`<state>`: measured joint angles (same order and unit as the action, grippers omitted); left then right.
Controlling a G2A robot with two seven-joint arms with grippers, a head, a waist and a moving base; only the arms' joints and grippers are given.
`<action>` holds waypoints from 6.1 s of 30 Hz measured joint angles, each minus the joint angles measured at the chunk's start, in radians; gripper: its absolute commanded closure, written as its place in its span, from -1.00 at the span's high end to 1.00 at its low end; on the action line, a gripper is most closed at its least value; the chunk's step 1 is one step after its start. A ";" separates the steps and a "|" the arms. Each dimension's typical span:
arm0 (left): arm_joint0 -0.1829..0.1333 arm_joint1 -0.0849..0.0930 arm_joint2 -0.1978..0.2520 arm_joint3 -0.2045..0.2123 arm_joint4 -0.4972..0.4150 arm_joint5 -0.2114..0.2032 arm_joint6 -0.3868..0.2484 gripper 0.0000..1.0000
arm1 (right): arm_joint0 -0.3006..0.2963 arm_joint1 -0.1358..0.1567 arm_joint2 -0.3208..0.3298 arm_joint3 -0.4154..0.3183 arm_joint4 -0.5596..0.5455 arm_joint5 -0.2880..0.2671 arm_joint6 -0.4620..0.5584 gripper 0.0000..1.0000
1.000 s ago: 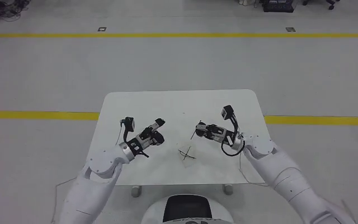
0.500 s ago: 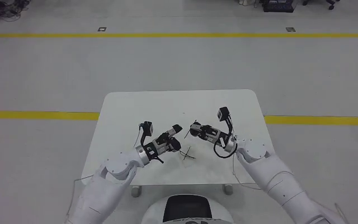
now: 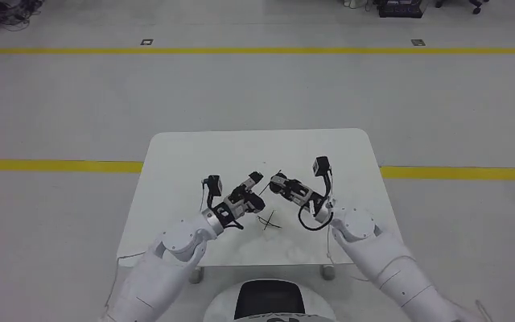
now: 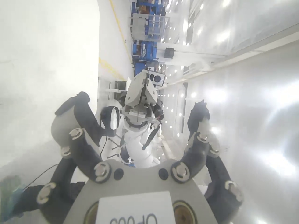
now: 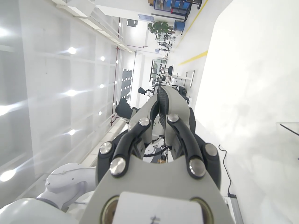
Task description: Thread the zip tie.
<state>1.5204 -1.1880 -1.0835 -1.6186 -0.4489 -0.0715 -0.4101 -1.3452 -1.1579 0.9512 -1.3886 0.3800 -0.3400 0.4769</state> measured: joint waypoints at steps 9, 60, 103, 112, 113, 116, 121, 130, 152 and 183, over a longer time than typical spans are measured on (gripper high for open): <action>-0.002 -0.002 0.006 0.002 -0.005 -0.008 0.009 1.00 | -0.005 -0.002 0.002 -0.004 -0.014 0.012 -0.007 -1.00; -0.014 0.004 0.038 0.021 0.055 -0.025 0.033 -0.58 | -0.041 -0.025 0.048 -0.005 -0.065 0.009 -0.010 -1.00; -0.032 0.009 0.057 0.034 0.044 -0.007 0.021 -1.00 | -0.033 -0.050 0.059 0.024 -0.080 0.014 0.009 -1.00; -0.026 0.016 0.041 0.036 0.043 -0.013 -0.007 -1.00 | -0.033 -0.051 0.065 0.022 -0.084 0.026 0.042 1.00; -0.024 0.019 0.034 0.035 0.044 -0.012 -0.022 -1.00 | -0.033 -0.050 0.069 0.020 -0.088 0.028 0.052 1.00; -0.020 0.028 0.010 0.039 0.045 0.007 -0.067 -1.00 | -0.034 -0.044 0.084 0.017 -0.095 0.038 0.088 1.00; -0.006 0.046 -0.040 0.037 0.065 0.030 -0.143 -1.00 | -0.035 -0.030 0.126 0.016 -0.071 0.058 0.204 1.00; 0.001 0.075 -0.099 0.032 0.127 0.054 -0.289 -1.00 | -0.024 -0.010 0.181 0.047 -0.030 0.112 0.374 1.00; -0.091 0.101 -0.086 0.178 0.054 -0.017 -0.697 -1.00 | 0.116 0.007 0.148 0.340 0.163 0.058 0.915 1.00; -0.145 0.102 0.014 0.231 -0.017 -0.054 -0.793 -1.00 | 0.191 0.021 -0.095 0.372 0.313 0.019 0.913 1.00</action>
<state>1.3753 -1.0862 -1.0692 -1.3878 -0.4659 -0.1254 -1.2027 -1.1539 -1.1369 0.8566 -1.0171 0.6926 -0.3212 1.3896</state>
